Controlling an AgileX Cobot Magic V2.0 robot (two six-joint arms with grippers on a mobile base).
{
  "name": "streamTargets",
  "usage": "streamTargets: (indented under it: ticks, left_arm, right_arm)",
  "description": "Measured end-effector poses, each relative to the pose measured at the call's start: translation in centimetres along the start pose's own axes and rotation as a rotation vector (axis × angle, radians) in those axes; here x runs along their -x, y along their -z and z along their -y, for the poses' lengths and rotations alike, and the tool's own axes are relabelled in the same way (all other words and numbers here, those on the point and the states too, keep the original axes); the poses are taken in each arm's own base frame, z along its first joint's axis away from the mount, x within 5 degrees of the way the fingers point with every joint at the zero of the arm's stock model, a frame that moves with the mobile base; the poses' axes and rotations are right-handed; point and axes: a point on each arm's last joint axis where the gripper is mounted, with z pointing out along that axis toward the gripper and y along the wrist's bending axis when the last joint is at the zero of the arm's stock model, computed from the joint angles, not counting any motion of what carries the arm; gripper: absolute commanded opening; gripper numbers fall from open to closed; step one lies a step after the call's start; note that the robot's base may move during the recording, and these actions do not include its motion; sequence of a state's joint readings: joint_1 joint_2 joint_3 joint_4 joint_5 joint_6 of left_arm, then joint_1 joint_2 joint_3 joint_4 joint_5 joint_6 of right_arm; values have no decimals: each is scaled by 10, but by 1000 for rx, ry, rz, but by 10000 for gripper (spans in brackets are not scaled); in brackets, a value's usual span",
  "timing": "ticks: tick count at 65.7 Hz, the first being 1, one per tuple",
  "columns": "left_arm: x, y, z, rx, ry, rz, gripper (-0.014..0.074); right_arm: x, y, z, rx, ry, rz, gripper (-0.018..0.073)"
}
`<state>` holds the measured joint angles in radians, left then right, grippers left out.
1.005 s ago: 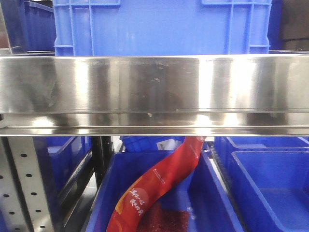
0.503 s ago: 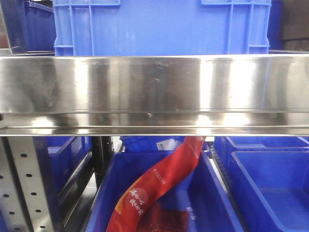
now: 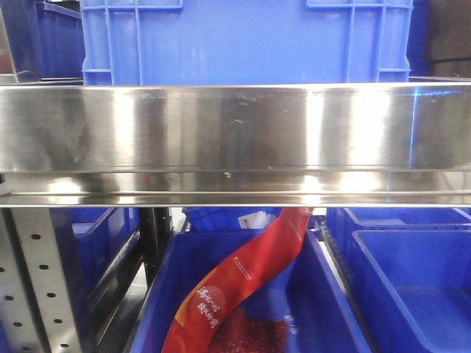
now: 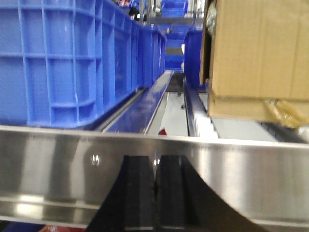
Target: Grab block from conveyor and place in blue bin
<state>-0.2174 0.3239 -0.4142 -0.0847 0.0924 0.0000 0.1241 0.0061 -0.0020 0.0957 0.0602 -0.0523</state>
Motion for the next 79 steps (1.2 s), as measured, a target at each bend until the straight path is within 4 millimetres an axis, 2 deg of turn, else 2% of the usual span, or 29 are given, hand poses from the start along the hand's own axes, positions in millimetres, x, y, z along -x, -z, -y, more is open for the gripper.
streamTargets:
  ticks: [21, 79]
  left_arm:
    - [0, 0, 0, 0, 0, 0, -111]
    - [-1, 0, -1, 6, -31, -2, -111]
  right_arm:
    - [0, 0, 4, -63, 1, 3, -162]
    - [0, 0, 4, -63, -3, 3, -162]
